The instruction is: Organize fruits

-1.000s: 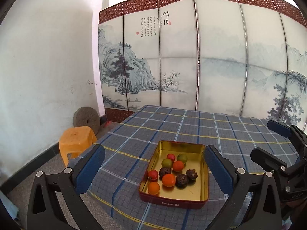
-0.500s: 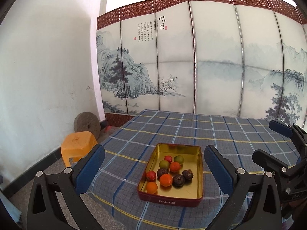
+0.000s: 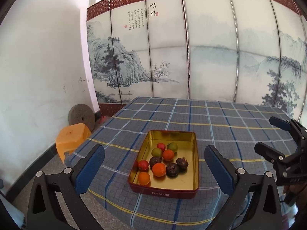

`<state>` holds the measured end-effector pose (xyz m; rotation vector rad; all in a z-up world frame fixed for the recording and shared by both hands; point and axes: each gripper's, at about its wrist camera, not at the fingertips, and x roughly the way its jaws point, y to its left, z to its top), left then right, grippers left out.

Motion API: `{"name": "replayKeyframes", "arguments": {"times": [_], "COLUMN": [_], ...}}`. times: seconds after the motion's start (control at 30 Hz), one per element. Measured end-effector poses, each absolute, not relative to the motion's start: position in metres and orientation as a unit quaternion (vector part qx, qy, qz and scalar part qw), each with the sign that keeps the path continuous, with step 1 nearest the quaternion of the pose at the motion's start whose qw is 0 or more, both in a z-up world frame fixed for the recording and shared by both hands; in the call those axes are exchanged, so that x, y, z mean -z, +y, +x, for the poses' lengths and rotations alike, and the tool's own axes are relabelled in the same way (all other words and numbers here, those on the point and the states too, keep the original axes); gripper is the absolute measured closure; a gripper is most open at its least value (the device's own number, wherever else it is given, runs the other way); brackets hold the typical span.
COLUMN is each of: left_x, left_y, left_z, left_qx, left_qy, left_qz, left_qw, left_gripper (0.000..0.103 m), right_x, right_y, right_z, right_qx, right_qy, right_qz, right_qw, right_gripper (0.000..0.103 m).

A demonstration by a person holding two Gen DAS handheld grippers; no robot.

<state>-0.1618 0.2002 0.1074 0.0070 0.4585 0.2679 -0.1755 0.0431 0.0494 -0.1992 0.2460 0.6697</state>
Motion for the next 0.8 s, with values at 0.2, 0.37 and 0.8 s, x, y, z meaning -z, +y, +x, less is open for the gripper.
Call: {"name": "replayKeyframes", "arguments": {"times": [0.2,0.37,0.8], "left_x": [-0.098,-0.094,-0.084], "left_y": [0.200,0.198,0.188], "left_z": [-0.141,-0.121,-0.060], "left_qx": [-0.139,-0.143,-0.149], "left_qy": [0.249,0.262,0.322], "left_qz": [0.007,0.014,0.028], "left_qw": [0.958,0.954,0.935], "left_gripper": [0.000,0.000,0.000], "right_x": [-0.016,0.022,0.092], "right_y": [-0.004,-0.063,-0.175], "right_z": [-0.105,-0.035,0.082], "right_qx": [-0.262,-0.187,-0.095], "right_qy": [0.208,0.301,0.440], "right_qz": [-0.112,-0.097,-0.062], "right_qw": [0.936,0.930,0.891], "right_gripper": [0.000,0.000,0.000]}}
